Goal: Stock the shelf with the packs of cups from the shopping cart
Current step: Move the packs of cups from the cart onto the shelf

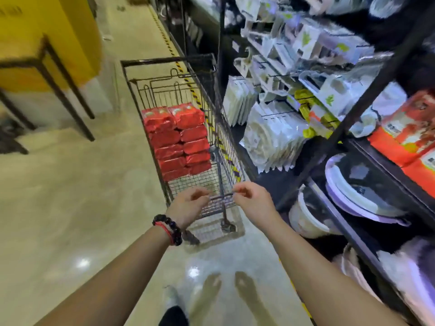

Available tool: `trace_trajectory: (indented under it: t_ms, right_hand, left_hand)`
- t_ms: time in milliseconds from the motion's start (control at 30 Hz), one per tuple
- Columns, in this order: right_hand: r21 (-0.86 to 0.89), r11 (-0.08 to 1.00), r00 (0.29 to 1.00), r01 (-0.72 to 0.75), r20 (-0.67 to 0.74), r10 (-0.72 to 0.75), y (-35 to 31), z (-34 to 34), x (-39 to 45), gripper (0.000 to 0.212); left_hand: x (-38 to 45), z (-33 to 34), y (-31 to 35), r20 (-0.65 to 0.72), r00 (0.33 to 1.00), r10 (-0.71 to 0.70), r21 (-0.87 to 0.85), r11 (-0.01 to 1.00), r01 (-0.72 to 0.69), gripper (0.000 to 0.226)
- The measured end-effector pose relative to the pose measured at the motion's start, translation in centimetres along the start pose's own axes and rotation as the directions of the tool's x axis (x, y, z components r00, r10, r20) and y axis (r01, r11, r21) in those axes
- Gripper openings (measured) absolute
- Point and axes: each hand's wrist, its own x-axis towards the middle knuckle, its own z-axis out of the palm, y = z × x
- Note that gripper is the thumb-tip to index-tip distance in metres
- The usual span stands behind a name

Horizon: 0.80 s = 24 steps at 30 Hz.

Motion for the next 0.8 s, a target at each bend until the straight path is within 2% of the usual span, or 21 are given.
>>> trace_trajectory:
  t_ms: [100, 167, 367, 667, 800]
  right_hand:
    - [0.014, 0.999, 0.995, 0.035, 0.093, -0.036, -2.9, 4.8, 2.1, 0.021]
    - [0.004, 1.000, 0.992, 0.029, 0.121, -0.029, -4.6, 7.2, 3.5, 0.021]
    - [0.016, 1.000, 0.996, 0.020, 0.091, -0.021, -8.0, 11.3, 8.1, 0.023]
    - [0.041, 0.998, 0.995, -0.053, 0.088, 0.049, -8.5, 13.1, 17.3, 0.025]
    - [0.028, 0.997, 0.987, -0.072, 0.143, 0.067, -8.2, 13.7, 24.2, 0.021]
  left_hand:
    - [1.3, -4.9, -1.6, -0.055, 0.998, 0.013, 0.011, 1.000, -0.013, 0.009]
    - [2.3, -7.6, -2.4, -0.087, 0.996, 0.028, 0.004, 1.000, -0.028, 0.016]
    - [6.5, -13.3, -3.7, -0.106, 0.994, 0.018, -0.065, 0.998, -0.025, 0.013]
    - [15.6, -15.6, -3.1, -0.099, 0.995, -0.016, -0.061, 0.998, 0.011, 0.015]
    - [21.4, -15.6, -2.2, -0.135, 0.989, -0.063, -0.055, 0.997, 0.056, 0.012]
